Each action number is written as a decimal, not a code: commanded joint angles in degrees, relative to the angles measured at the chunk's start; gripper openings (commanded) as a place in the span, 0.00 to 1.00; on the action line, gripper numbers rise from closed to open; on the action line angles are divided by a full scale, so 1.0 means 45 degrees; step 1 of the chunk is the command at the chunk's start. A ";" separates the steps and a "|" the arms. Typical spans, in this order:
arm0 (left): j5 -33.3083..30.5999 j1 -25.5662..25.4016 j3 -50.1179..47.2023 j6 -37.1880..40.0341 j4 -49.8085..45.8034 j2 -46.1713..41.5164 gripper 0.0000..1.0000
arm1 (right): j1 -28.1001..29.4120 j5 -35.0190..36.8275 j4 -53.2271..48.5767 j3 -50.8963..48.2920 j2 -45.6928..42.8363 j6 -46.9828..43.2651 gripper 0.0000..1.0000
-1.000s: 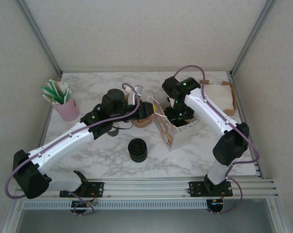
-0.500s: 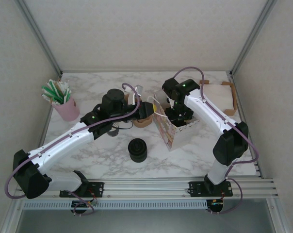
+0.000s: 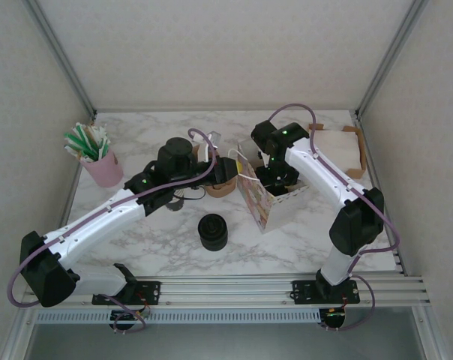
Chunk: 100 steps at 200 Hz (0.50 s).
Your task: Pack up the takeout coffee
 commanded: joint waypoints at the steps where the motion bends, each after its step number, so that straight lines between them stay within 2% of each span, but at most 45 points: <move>1: -0.0137 0.0101 -0.0153 0.0116 -0.0029 -0.0190 0.16 | -0.0122 -0.0078 0.0009 -0.0249 -0.0342 -0.0064 0.64; 100: -0.0139 0.0101 -0.0077 0.0186 -0.0122 -0.0256 0.18 | -0.0146 0.0037 0.0077 -0.0273 -0.0379 -0.0007 0.63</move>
